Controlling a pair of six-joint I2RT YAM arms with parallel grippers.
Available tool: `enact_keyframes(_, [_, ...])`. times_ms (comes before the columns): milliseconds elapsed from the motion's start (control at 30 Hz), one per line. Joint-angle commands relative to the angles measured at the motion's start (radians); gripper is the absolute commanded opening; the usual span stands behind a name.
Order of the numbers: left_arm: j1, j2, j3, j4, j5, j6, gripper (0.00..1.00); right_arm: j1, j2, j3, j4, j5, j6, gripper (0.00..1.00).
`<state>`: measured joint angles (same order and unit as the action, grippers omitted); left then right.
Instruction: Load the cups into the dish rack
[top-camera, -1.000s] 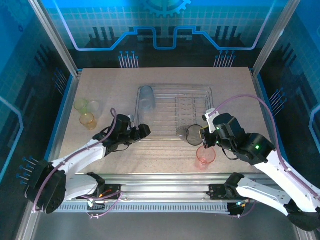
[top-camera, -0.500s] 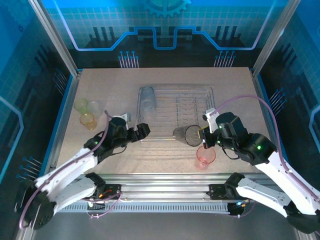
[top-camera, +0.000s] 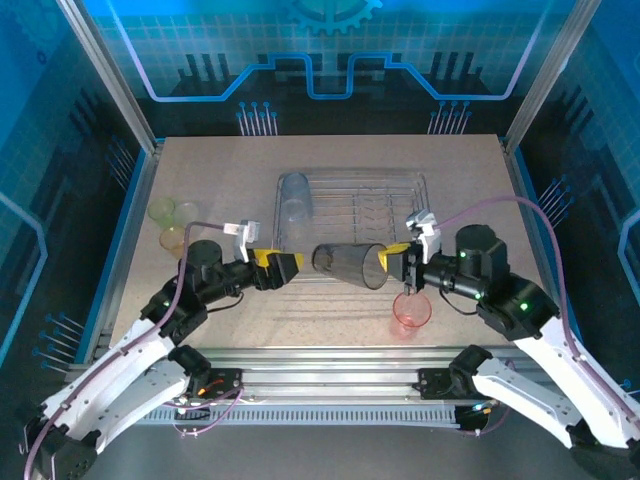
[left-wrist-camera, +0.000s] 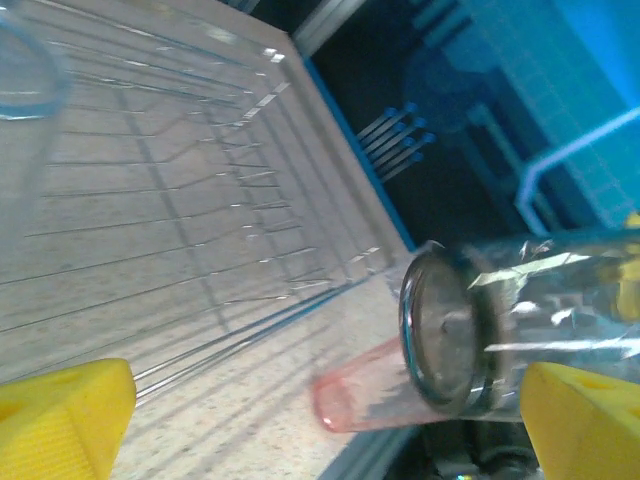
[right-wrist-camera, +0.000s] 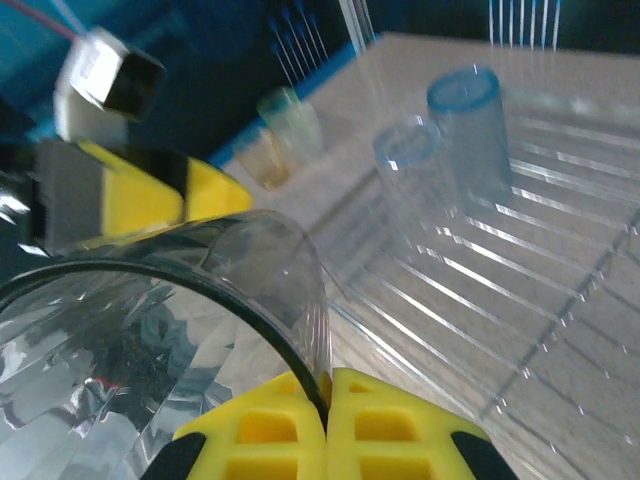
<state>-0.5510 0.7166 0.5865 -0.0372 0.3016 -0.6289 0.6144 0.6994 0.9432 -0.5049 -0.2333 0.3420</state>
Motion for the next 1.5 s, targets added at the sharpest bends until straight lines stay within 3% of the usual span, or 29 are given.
enact_keyframes(0, [-0.006,0.017,0.008,0.202,0.177,-0.014,0.99,-0.067,-0.033,-0.007,0.194,-0.205,0.087,0.00])
enact_keyframes(133, [-0.006,0.029,-0.002,0.351,0.252,-0.048,1.00,-0.130,-0.014,-0.009,0.224,-0.319,0.148,0.00])
enact_keyframes(333, [-0.009,0.074,0.005,0.515,0.357,-0.102,0.99,-0.148,0.037,-0.030,0.302,-0.427,0.232,0.00])
enact_keyframes(567, [-0.015,0.085,0.000,0.573,0.388,-0.113,1.00,-0.154,0.072,-0.027,0.301,-0.446,0.254,0.00])
enact_keyframes(1100, [-0.015,0.022,-0.058,0.590,0.361,-0.096,1.00,-0.282,0.013,-0.034,0.233,-0.418,0.279,0.00])
enact_keyframes(1467, [-0.016,0.103,-0.021,0.658,0.398,-0.121,0.99,-0.280,0.064,-0.047,0.356,-0.580,0.348,0.00])
